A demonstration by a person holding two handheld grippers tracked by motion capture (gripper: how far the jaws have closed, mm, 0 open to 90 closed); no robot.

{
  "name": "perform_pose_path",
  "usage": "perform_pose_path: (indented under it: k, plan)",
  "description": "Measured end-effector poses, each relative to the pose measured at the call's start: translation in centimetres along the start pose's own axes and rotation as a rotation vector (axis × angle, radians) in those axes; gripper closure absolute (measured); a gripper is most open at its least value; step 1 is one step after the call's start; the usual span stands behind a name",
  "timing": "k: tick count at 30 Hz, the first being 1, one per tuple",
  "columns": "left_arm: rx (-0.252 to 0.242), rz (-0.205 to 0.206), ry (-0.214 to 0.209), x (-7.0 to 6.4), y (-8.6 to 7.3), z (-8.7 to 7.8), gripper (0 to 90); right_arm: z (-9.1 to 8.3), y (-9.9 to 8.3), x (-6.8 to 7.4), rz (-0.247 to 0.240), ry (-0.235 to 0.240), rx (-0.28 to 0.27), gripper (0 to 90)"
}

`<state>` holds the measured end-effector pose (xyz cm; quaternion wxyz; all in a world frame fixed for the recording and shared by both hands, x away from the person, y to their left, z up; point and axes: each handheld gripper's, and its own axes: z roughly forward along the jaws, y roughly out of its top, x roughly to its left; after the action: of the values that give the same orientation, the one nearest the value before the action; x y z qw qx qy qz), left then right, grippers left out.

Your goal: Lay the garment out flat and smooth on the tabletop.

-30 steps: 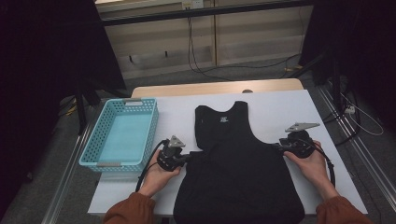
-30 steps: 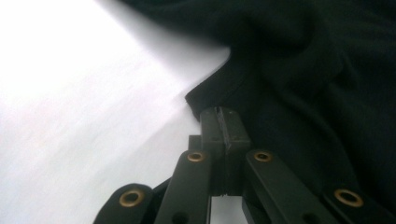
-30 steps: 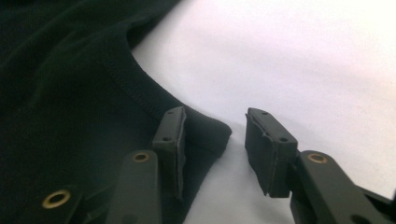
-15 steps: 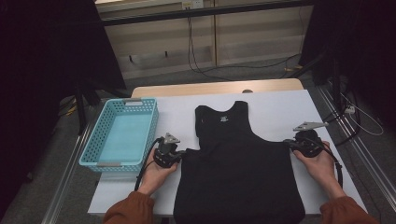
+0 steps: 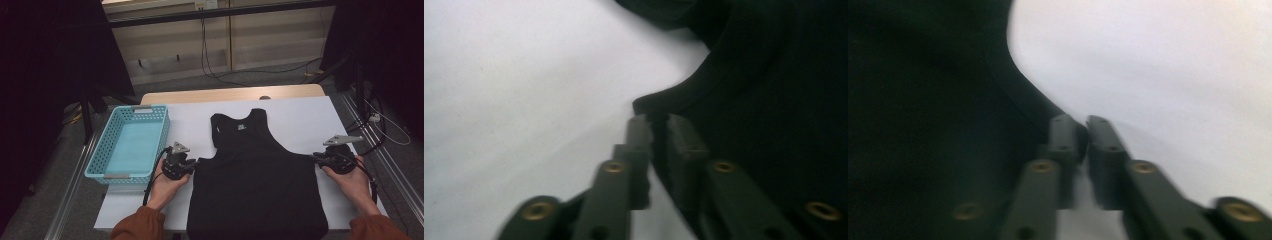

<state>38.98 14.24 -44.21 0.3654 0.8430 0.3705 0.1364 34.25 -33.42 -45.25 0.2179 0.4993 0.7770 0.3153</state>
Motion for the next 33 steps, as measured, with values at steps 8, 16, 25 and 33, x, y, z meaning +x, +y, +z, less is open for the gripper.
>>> perform_pose_path:
  k: [8, 16, 25, 33]
  plan:
    - [-0.028, 0.12, -0.112, -3.3, -0.4, -2.0, 61.8, -1.4, 0.7, 2.9, -0.045, 0.1, -0.088, 54.3]
    - [0.022, 0.237, -0.207, -6.1, -2.3, -1.6, 43.1, -2.1, 0.6, 8.1, -0.161, 0.235, -0.056, 42.9]
    - [0.026, 0.262, -0.204, -6.7, -2.7, -1.0, 29.8, -1.7, -0.3, 11.3, -0.232, 0.373, -0.008, 39.3]
    - [0.025, 0.281, -0.24, -6.6, -3.2, -0.8, 54.3, -0.4, -0.4, 12.6, -0.309, 0.324, 0.058, 53.6]
